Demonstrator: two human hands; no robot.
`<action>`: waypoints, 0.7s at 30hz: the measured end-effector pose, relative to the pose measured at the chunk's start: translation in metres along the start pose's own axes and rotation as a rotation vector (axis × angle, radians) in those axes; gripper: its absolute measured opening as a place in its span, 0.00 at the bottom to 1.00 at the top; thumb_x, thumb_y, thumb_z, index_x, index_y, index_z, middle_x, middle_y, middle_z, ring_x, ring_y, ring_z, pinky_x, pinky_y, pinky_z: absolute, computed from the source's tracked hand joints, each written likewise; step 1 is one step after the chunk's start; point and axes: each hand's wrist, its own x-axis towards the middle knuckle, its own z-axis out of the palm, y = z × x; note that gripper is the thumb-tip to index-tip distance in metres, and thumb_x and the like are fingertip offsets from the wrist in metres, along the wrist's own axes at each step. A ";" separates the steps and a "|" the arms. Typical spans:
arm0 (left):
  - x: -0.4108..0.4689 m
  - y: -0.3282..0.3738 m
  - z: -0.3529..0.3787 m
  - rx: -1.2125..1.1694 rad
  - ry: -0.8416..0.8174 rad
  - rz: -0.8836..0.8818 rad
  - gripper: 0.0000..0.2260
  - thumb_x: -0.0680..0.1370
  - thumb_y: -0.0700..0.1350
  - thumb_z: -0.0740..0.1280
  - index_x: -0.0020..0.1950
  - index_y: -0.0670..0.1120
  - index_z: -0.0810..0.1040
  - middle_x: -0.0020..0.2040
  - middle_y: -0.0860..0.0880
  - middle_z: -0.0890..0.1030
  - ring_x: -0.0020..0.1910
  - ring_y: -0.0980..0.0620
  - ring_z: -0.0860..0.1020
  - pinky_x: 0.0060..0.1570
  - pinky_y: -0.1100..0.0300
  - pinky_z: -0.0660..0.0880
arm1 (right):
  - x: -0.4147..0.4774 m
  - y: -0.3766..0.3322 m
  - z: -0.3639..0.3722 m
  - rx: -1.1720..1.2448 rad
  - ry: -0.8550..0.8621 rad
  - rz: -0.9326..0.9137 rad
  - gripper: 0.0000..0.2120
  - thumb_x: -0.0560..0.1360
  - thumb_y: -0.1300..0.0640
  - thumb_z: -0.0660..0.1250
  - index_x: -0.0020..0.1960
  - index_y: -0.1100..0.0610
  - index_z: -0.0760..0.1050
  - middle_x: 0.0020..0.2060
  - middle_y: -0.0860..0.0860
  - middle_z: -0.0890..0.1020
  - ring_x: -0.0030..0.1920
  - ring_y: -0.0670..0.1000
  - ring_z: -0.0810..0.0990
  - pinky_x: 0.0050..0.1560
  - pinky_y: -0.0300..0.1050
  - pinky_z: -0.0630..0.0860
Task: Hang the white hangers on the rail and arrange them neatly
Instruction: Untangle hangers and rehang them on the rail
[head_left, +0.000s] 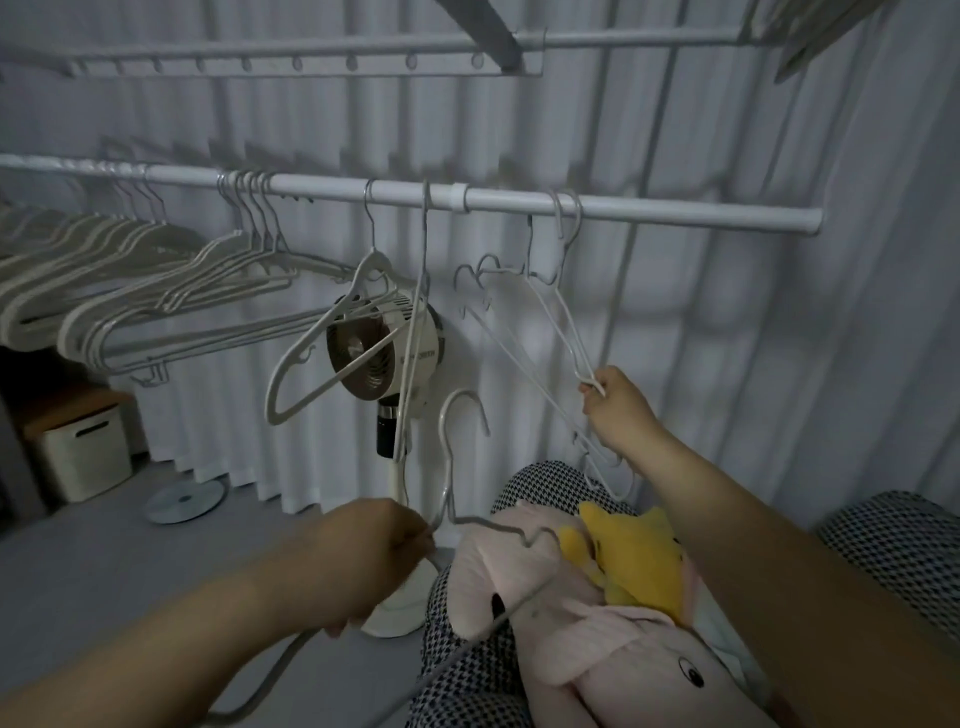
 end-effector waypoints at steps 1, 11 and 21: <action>0.001 0.000 0.000 0.010 0.031 -0.007 0.15 0.81 0.50 0.53 0.58 0.46 0.76 0.25 0.51 0.70 0.11 0.58 0.67 0.16 0.68 0.67 | -0.001 0.000 -0.001 -0.007 0.000 0.002 0.13 0.80 0.62 0.51 0.60 0.64 0.68 0.34 0.47 0.67 0.31 0.45 0.65 0.28 0.37 0.62; 0.055 0.035 -0.039 -0.118 0.369 0.059 0.14 0.81 0.45 0.52 0.47 0.39 0.74 0.28 0.48 0.72 0.25 0.50 0.72 0.23 0.63 0.69 | -0.014 -0.003 -0.011 -0.086 -0.024 -0.011 0.07 0.80 0.60 0.51 0.52 0.59 0.66 0.38 0.52 0.70 0.38 0.50 0.69 0.32 0.38 0.61; 0.114 0.056 -0.082 -0.153 0.583 0.060 0.14 0.79 0.39 0.53 0.48 0.32 0.76 0.46 0.33 0.80 0.46 0.37 0.79 0.42 0.52 0.74 | -0.021 0.002 -0.028 -0.081 0.027 0.056 0.06 0.81 0.60 0.50 0.48 0.59 0.64 0.32 0.49 0.67 0.31 0.45 0.65 0.28 0.38 0.60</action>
